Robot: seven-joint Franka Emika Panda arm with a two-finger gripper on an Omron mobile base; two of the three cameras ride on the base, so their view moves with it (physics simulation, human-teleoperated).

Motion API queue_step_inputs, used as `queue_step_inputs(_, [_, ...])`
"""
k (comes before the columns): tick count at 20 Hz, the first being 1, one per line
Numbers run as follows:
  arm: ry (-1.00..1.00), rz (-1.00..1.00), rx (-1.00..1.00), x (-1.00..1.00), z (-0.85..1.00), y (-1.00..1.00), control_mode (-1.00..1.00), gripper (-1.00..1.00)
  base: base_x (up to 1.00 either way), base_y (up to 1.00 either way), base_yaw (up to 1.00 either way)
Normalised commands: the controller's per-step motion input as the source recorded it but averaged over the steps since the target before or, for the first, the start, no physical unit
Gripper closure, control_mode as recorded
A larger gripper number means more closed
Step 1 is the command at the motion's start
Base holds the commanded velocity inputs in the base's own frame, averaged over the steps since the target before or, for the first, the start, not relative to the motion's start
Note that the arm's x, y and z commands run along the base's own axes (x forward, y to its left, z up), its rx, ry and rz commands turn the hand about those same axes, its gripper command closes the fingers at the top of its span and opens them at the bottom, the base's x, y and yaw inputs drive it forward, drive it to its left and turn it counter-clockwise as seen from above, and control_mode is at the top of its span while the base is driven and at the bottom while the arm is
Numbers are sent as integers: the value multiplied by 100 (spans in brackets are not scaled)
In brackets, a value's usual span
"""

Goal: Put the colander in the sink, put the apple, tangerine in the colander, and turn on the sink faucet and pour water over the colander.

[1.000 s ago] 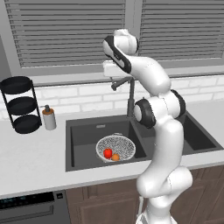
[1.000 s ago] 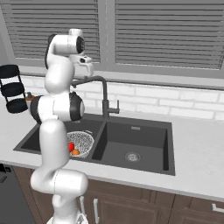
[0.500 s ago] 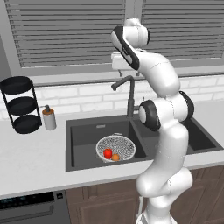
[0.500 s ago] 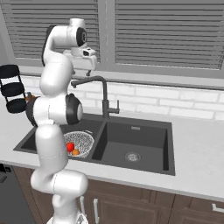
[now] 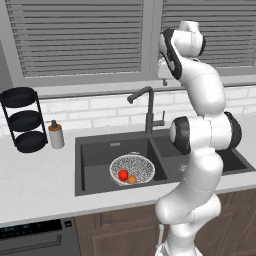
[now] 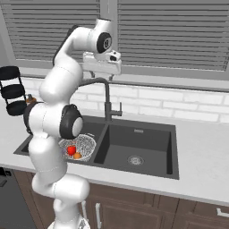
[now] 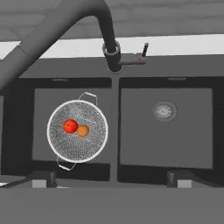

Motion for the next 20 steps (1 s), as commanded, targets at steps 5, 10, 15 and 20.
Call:
queue_step_inputs(5, [-30,23,4,-42,-59,-62,-100,-100,0,0,0])
queue_step_inputs(10, [-36,28,4,-15,-68,-27,-100,-100,0,0,0])
queue_step_inputs(15, [-38,24,7,6,-57,-14,-100,-100,0,0,0])
queue_step_inputs(20, [-35,15,7,16,-40,-32,-100,-100,0,0,0])
